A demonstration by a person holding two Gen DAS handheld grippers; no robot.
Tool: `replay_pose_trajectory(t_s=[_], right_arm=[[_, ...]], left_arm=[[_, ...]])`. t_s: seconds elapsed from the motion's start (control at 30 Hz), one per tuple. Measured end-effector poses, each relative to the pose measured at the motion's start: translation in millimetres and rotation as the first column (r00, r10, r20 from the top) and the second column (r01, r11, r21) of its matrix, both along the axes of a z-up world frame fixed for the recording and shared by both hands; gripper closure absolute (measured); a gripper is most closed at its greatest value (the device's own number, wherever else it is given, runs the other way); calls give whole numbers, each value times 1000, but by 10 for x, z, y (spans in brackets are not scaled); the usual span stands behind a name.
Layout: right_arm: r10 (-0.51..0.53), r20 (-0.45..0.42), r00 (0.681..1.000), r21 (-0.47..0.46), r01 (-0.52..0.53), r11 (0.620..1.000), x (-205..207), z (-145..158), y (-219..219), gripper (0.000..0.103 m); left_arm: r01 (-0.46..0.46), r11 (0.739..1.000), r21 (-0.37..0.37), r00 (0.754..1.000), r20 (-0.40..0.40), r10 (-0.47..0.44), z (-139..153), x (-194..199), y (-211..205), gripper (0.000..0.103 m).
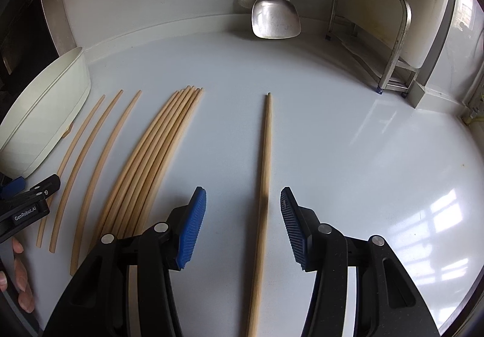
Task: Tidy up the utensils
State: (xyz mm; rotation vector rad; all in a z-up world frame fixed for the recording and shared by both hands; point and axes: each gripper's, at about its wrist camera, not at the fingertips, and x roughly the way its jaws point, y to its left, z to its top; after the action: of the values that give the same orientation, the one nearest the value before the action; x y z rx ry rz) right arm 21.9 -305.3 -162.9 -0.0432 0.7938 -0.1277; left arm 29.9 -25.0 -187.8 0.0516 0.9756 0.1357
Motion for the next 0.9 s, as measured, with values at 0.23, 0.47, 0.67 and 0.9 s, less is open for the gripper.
replay_pose_trajectory(t_s=[0.23, 0.47, 0.67, 0.9], right_arm=[[-35, -20, 999, 13, 36, 999, 24, -42, -81, 54], [-53, -20, 998, 11, 53, 999, 41, -62, -108, 54], [-41, -12, 999, 6, 41, 999, 59, -60, -115, 54], [-13, -5, 1000, -2, 13, 1000, 79, -57, -93, 61]], left_arm=[[11, 1000, -8, 1000, 0, -11, 3, 37, -76, 9], [8, 999, -37, 1000, -10, -8, -4, 97, -125, 9], [21, 997, -80, 1000, -7, -21, -18, 111, -188, 13], [59, 994, -94, 998, 8, -58, 21, 134, -296, 40]])
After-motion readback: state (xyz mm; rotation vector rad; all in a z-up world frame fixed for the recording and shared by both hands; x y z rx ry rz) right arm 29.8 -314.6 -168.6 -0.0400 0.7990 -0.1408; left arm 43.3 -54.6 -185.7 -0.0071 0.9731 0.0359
